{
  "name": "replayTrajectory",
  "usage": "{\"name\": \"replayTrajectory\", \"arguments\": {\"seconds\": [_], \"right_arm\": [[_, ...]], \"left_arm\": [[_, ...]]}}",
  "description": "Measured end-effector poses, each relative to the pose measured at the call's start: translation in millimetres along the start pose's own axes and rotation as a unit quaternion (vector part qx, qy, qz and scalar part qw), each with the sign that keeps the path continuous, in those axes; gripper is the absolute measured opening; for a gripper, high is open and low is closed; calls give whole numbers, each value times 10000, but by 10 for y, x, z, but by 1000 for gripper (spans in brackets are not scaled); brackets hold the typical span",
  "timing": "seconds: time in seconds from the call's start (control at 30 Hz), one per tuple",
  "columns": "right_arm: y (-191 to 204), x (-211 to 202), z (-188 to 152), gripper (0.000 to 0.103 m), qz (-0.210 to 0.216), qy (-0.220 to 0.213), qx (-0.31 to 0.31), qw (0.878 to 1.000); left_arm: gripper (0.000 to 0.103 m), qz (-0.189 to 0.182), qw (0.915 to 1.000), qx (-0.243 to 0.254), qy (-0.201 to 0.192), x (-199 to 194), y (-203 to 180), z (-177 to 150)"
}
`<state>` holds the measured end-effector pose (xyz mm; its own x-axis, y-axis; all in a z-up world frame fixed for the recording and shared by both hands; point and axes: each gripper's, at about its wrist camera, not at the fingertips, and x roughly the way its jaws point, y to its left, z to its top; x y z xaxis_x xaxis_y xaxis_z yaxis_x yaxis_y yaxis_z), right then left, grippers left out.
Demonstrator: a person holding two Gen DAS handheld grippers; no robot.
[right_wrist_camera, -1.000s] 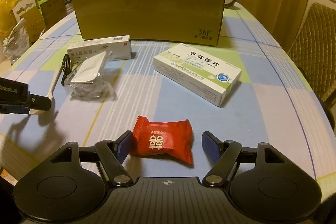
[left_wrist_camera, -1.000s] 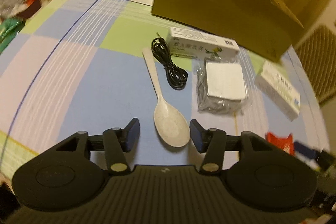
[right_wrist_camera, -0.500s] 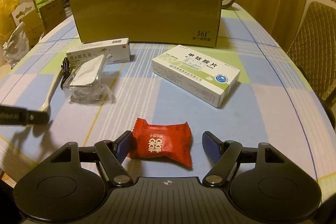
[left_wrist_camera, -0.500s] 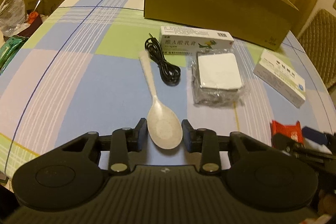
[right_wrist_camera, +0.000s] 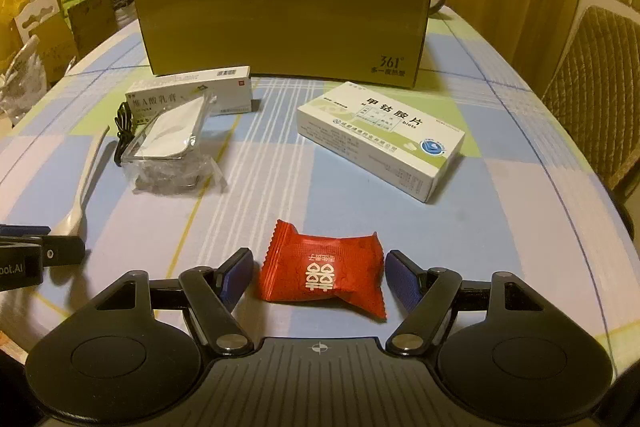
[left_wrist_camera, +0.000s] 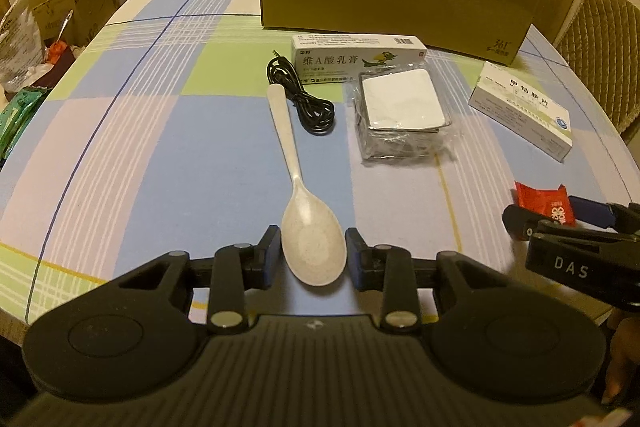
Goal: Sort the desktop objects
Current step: 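Move the open left tool to the white plastic spoon handle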
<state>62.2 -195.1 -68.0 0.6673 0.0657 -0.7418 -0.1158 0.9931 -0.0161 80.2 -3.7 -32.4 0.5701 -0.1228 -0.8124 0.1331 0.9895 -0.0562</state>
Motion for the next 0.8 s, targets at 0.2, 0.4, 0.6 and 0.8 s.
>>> {"name": "replayTrajectory", "arguments": {"seconds": [0.2,0.4,0.6,0.8], "right_arm": [[-42,3,-3,69,-65,26,196,9998],[-65,-59,21,45,-105,-60,155,9998],[-80,-67,28,40,-86,-75,87,9999],[-122,-89,21,38,16,-128,179,9998]], "left_arm": [[29,42,10000,30,-42,7,-5,-1],[31,65,9999,61,-64,6,-10,0],[55,41,10000,46,-27,34,-46,22],[56,95,9999,-3,-65,59,-21,36]]}}
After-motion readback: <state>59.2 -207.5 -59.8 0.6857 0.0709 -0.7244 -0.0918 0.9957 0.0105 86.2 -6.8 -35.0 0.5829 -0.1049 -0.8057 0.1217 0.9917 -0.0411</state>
